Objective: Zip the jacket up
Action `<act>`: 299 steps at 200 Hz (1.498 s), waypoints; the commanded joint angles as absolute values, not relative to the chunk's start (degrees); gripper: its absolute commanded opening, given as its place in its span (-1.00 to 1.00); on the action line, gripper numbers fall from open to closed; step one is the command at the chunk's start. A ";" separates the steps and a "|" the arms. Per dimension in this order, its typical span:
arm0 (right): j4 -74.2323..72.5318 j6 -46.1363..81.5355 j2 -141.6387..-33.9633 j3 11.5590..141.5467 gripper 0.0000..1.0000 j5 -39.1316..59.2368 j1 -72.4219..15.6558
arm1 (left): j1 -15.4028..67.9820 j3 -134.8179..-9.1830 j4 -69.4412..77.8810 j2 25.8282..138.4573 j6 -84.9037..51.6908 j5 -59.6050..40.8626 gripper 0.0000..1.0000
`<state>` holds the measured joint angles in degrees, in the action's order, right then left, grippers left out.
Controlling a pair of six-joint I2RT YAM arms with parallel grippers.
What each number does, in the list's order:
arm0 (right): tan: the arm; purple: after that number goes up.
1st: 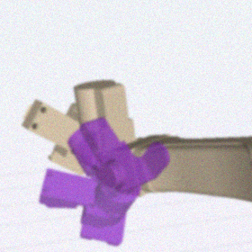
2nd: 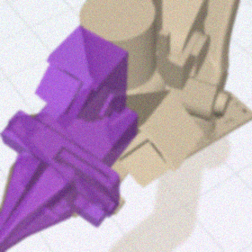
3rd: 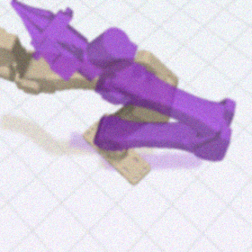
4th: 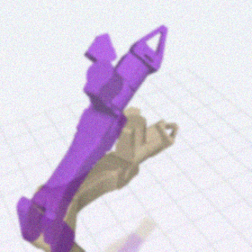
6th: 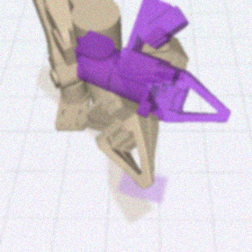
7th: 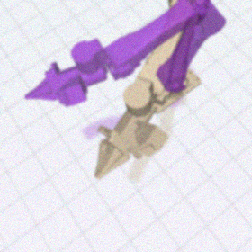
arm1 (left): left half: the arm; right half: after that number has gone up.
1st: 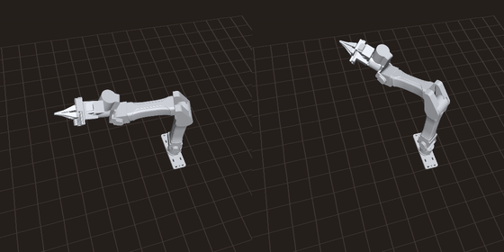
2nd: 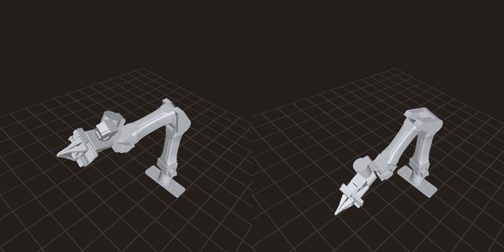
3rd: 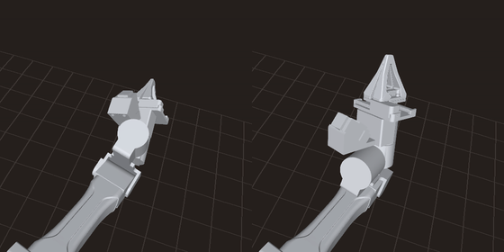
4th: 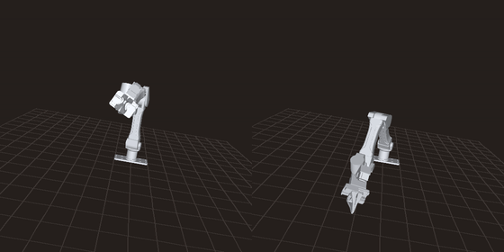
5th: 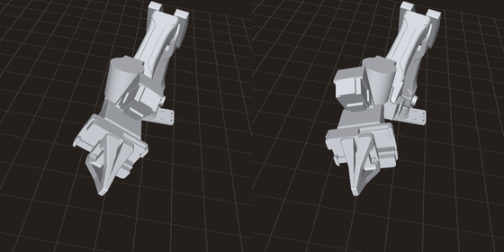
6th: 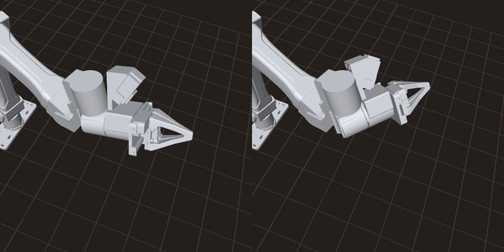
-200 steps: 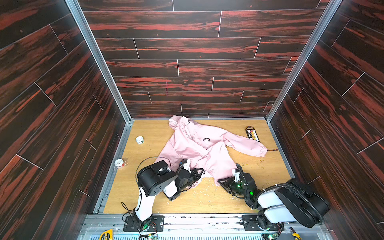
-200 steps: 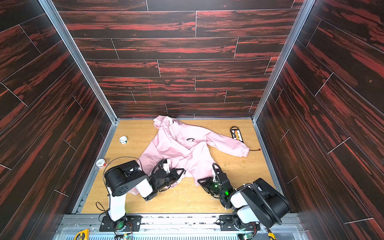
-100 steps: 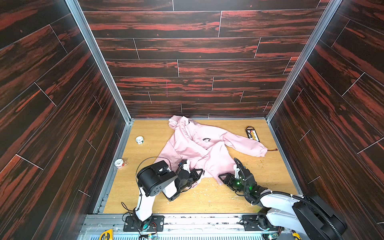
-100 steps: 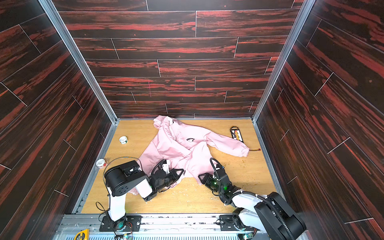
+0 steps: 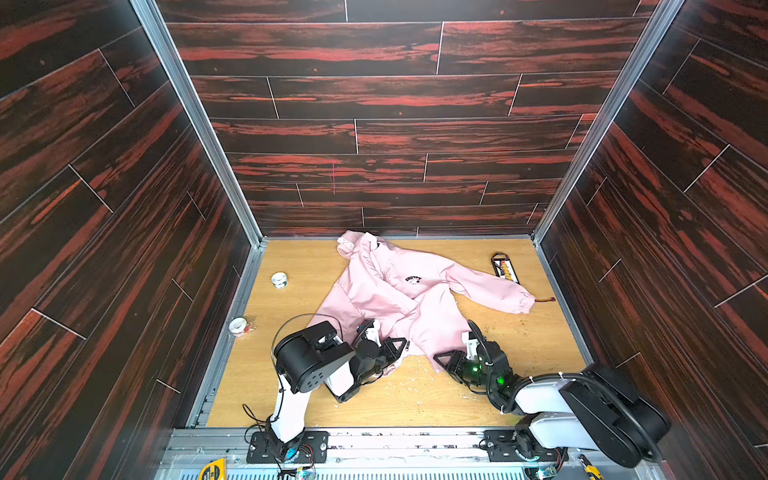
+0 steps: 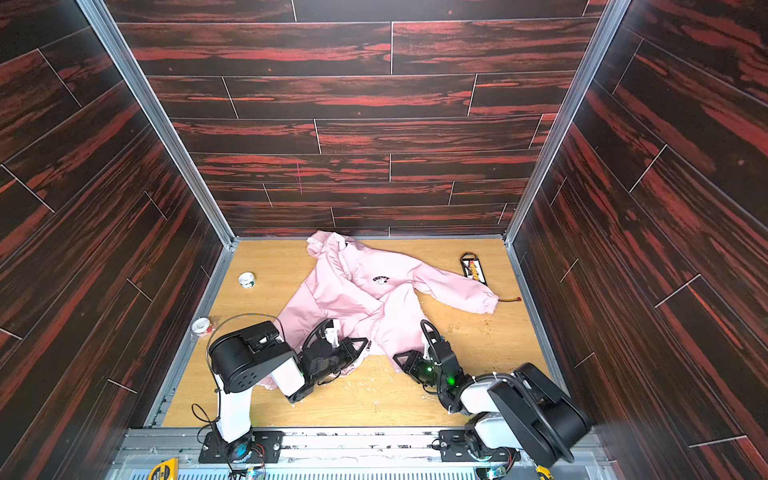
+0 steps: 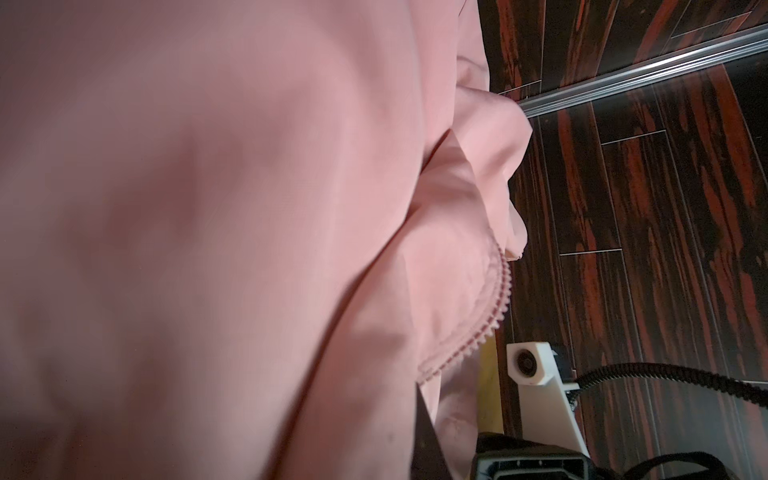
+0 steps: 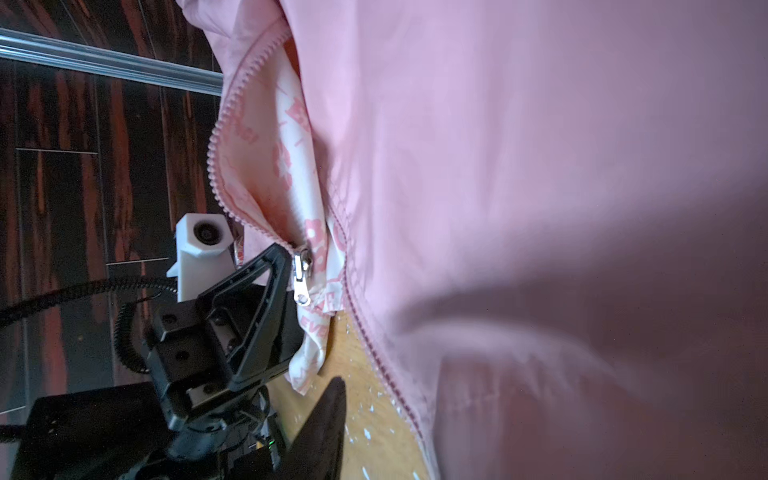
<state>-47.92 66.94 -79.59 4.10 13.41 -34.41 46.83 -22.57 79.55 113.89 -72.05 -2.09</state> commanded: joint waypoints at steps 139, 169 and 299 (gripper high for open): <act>-44.98 67.76 -82.80 2.90 -0.59 15.12 -34.93 | 47.41 -22.41 79.37 112.23 -71.98 -1.32 -1.00; -44.31 67.23 -82.93 2.77 -0.49 15.12 -34.37 | 47.46 -22.41 79.37 112.15 -71.98 -1.26 -1.00; -42.60 63.36 -81.63 2.50 -0.47 18.09 -30.65 | 47.59 -22.56 78.97 112.06 -71.98 -1.01 -1.00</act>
<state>-48.38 65.25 -81.32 3.57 18.41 -30.85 47.20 -22.57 79.24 113.62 -72.03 -1.85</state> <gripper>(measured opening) 0.272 0.073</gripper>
